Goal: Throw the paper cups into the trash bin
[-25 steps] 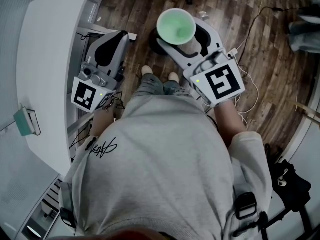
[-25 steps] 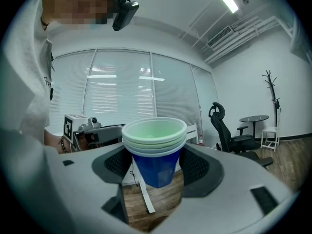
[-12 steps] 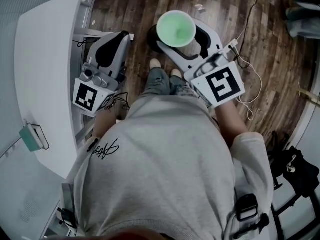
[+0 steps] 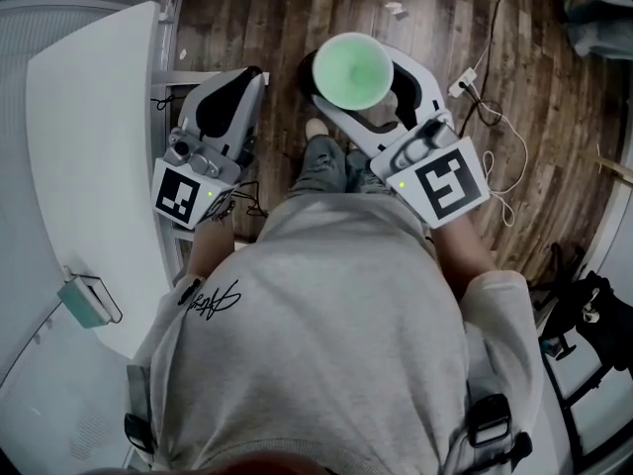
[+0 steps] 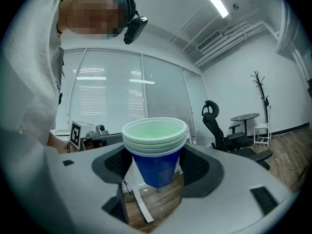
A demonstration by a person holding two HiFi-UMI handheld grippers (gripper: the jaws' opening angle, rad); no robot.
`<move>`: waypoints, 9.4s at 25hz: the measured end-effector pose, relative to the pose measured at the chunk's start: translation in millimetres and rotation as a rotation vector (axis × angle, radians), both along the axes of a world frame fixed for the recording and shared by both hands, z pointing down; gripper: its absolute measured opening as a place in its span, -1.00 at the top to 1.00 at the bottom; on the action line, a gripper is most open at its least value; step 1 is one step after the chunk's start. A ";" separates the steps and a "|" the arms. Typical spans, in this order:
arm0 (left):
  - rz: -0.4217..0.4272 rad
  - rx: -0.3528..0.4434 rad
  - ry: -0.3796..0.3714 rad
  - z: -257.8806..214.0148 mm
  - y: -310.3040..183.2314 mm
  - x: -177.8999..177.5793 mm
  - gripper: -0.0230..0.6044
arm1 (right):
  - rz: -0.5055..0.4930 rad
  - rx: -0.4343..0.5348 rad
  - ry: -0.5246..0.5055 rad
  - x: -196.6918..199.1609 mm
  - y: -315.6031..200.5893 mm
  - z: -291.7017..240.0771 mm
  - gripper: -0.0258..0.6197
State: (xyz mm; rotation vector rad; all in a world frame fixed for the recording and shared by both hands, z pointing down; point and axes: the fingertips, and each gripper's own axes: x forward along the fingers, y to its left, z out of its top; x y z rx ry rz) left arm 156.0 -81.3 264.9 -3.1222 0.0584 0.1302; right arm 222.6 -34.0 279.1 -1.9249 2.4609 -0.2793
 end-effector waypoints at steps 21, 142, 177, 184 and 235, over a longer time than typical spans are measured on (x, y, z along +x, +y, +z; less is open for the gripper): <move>0.042 -0.060 0.004 40.0 -46.6 5.3 0.92 | 0.029 -0.029 0.014 -8.3 -38.9 47.3 -0.01; -0.130 -0.316 -0.157 350.7 -81.4 -62.0 0.92 | -0.092 -0.679 0.062 -61.8 -77.5 669.2 -0.01; -0.150 -0.306 -0.176 362.6 -81.7 -58.5 0.92 | -0.041 -0.868 0.021 -49.2 -72.1 729.2 -0.01; -0.141 -0.301 -0.152 347.8 -80.4 -46.3 0.92 | -0.037 -0.848 0.040 -34.4 -68.9 708.1 -0.01; -0.098 -0.210 -0.075 191.8 -54.6 -9.8 0.92 | -0.076 -0.412 0.036 -28.7 -80.6 362.0 -0.01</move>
